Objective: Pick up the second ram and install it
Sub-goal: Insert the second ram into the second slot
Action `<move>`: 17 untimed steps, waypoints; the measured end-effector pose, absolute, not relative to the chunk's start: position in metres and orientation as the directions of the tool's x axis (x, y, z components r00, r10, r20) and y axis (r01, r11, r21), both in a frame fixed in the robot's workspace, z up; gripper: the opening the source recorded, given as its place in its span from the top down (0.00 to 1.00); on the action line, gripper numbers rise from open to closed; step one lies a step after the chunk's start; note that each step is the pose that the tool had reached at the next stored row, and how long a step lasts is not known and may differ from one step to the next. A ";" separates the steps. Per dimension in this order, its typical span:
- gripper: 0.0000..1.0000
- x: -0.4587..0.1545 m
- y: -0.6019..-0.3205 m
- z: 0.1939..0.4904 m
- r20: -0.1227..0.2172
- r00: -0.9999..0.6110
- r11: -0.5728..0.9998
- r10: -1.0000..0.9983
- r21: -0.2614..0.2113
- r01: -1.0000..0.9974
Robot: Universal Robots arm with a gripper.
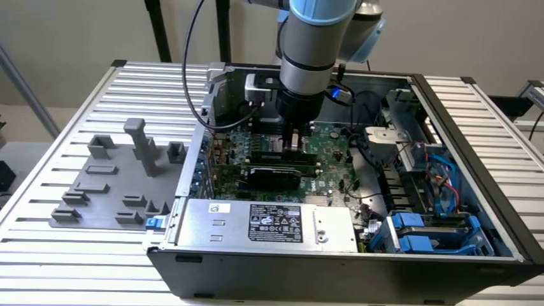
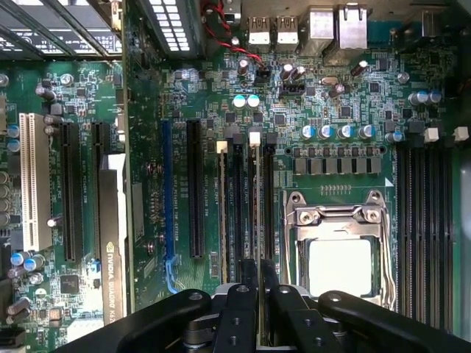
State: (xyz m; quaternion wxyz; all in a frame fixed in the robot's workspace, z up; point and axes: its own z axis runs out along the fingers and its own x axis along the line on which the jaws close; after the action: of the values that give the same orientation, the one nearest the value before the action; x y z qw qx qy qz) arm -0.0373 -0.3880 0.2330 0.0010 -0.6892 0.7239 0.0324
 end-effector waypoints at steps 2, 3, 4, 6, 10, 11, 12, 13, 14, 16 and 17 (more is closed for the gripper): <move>0.87 -0.037 -0.388 0.233 -0.044 -0.046 0.044 -0.998 0.045 -0.998; 0.87 -0.037 -0.388 0.233 -0.041 -0.044 0.042 -0.998 0.045 -0.998; 0.87 -0.037 -0.388 0.233 -0.038 -0.042 0.041 -0.998 0.045 -0.998; 0.87 -0.037 -0.388 0.233 -0.033 -0.040 0.038 -0.999 0.045 -0.998; 0.87 -0.037 -0.388 0.233 -0.033 -0.039 0.038 -0.999 0.045 -0.998; 0.87 -0.037 -0.388 0.233 -0.033 -0.039 0.038 -0.999 0.045 -0.998; 0.87 -0.037 -0.388 0.233 -0.034 -0.039 0.038 -0.999 0.044 -0.998; 0.87 -0.037 -0.388 0.233 -0.035 -0.039 0.038 -0.999 0.044 -0.998; 0.87 -0.037 -0.388 0.232 -0.037 -0.040 0.038 -0.999 0.044 -0.998; 0.87 -0.037 -0.388 0.232 -0.042 -0.040 0.038 -0.998 0.043 -0.998; 0.87 -0.037 -0.388 0.232 -0.043 -0.039 0.038 -0.998 0.043 -0.998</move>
State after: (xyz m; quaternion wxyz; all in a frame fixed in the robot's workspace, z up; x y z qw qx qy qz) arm -0.0372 -0.3879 0.2321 0.0005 -0.6930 0.7203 0.0302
